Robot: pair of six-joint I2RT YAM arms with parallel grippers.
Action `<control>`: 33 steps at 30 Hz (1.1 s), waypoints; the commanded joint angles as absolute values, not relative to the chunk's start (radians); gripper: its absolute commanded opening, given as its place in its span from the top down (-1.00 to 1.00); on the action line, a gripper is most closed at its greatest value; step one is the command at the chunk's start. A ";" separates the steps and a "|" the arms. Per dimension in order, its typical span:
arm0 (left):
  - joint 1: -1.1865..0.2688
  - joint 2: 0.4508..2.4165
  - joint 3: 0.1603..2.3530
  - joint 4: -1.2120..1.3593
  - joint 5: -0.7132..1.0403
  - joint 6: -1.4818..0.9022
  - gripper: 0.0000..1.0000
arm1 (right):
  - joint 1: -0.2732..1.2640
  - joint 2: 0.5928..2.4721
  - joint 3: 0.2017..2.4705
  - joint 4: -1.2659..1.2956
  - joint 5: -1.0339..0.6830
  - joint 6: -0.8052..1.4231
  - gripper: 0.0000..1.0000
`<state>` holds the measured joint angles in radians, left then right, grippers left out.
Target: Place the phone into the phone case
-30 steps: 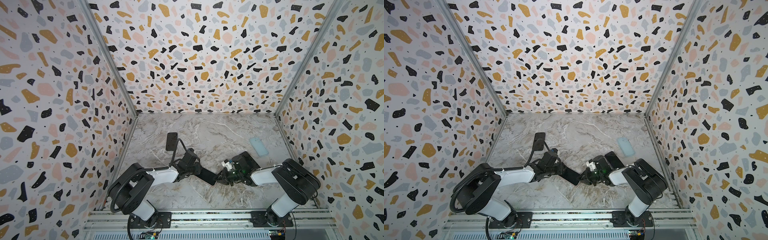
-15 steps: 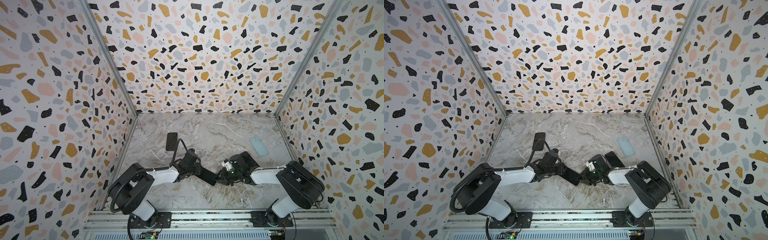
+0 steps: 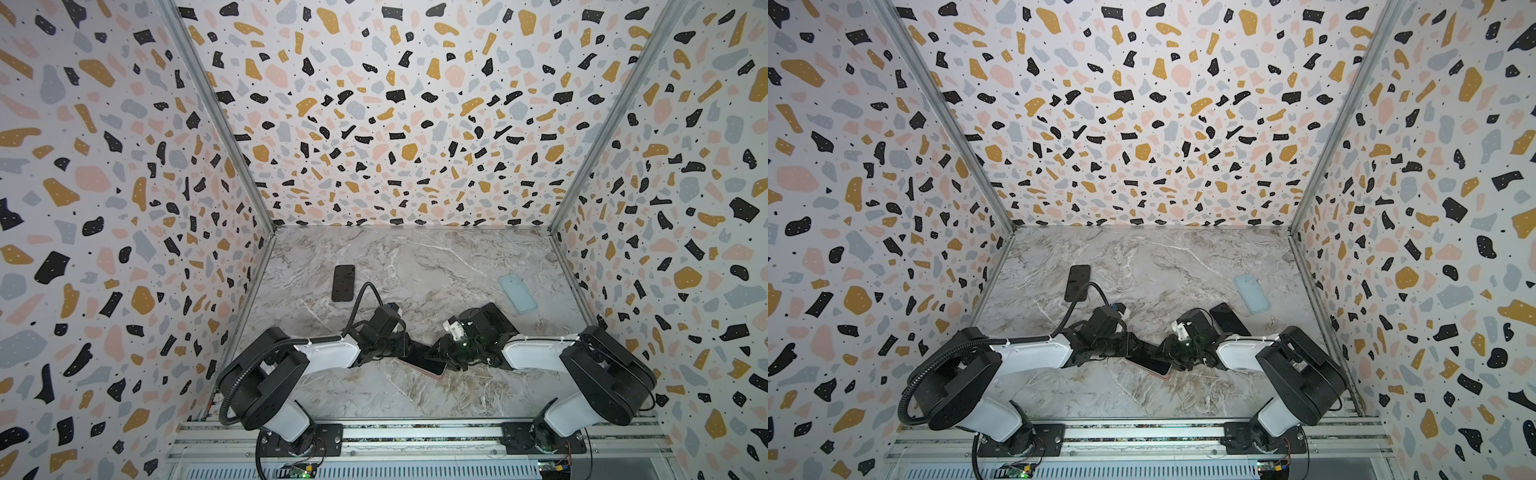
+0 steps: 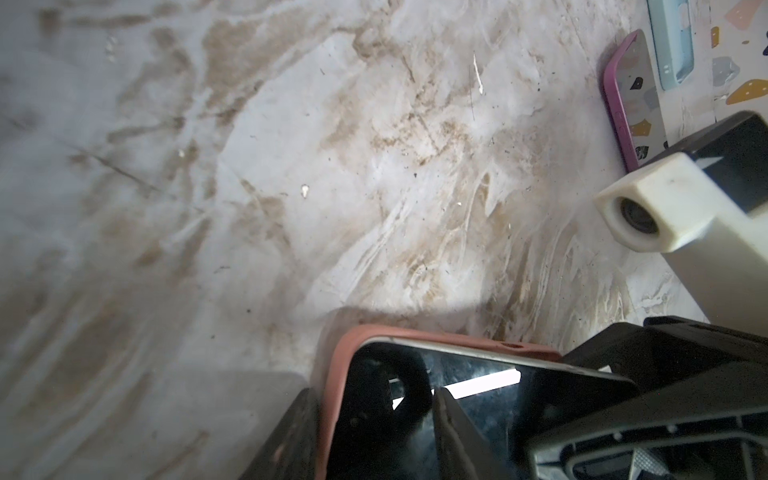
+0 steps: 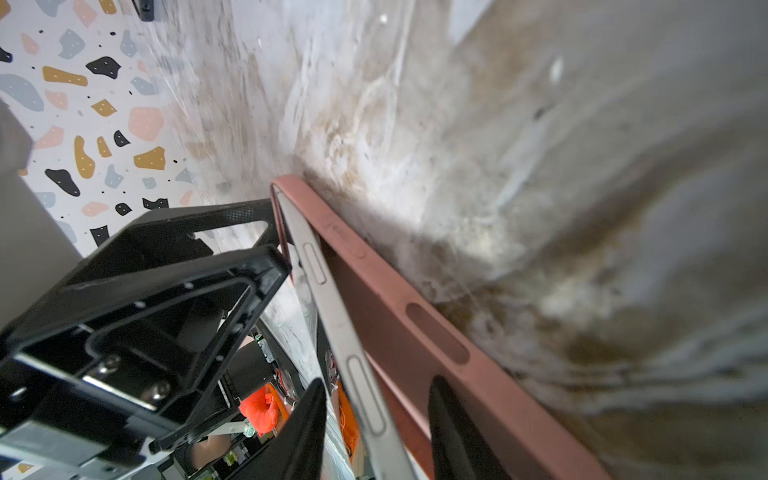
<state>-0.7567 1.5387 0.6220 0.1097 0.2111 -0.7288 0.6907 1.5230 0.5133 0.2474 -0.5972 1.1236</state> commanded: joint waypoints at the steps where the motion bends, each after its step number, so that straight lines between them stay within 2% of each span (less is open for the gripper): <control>1: -0.764 1.510 0.653 0.097 0.279 -0.719 0.10 | 0.695 1.484 0.534 0.165 -0.546 1.103 0.12; 19: -0.755 1.535 0.629 0.121 0.279 -0.715 0.10 | 0.691 1.325 0.573 -0.059 -0.378 1.031 -0.03; 33: -0.752 1.543 0.642 0.122 0.290 -0.720 0.10 | 0.642 1.262 0.566 -0.146 -0.295 0.956 -0.05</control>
